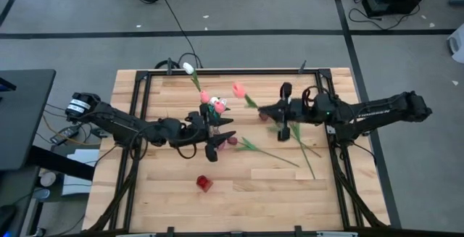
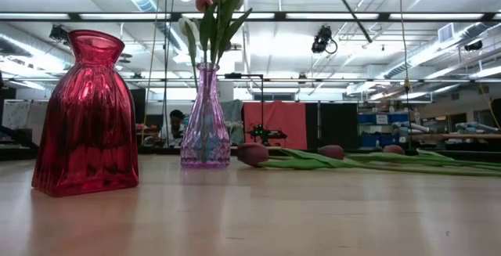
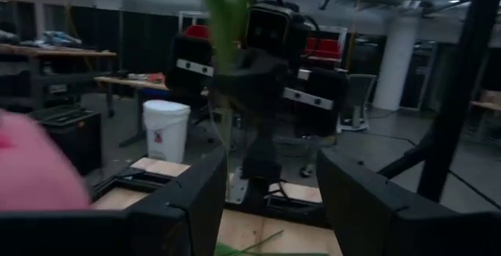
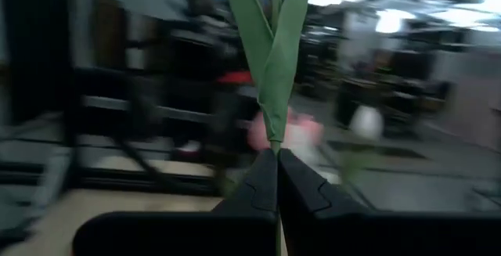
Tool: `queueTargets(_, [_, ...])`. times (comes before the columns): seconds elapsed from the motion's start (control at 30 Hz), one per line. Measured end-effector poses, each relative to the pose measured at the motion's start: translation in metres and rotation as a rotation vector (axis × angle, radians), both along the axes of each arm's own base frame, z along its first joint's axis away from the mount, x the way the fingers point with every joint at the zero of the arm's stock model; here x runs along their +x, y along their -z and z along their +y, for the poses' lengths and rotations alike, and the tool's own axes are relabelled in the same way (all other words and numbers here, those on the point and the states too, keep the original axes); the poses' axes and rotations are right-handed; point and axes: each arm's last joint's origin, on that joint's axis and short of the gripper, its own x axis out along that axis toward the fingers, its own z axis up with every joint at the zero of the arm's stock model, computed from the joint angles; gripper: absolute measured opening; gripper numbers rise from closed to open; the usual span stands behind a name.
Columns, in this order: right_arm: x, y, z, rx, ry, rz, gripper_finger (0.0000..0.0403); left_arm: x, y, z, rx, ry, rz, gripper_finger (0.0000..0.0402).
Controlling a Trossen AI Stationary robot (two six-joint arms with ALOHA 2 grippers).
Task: Sort flowers into vase by color
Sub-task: Put the pink tulip into the purple vase
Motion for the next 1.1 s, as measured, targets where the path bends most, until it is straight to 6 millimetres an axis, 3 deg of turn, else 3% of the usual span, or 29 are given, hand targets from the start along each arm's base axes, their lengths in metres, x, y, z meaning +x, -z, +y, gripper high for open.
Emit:
queueTargets(0.27, [0.009, 0.007, 0.025, 0.032, -0.196, 0.010, 0.0009, 0.013, -0.015, -0.004, 0.023, 0.024, -0.026, 0.0202])
queueTargets(0.53, [0.029, 0.023, 0.032, 0.040, -0.197, 0.013, 0.0009, 0.043, -0.023, -0.011, 0.112, 0.011, 0.036, 0.0202])
queueTargets(0.8, [0.035, 0.029, 0.032, 0.020, -0.163, 0.018, 0.0010, 0.045, -0.026, -0.012, 0.126, 0.011, 0.066, 0.0198])
queueTargets(0.93, [0.035, 0.028, 0.033, 0.019, -0.174, 0.014, 0.0018, 0.045, -0.025, -0.012, 0.135, 0.006, 0.075, 0.0155])
queueTargets(1.1, [0.035, 0.028, 0.035, 0.017, -0.185, 0.013, 0.0051, 0.044, -0.026, -0.014, 0.180, 0.001, 0.077, 0.0042])
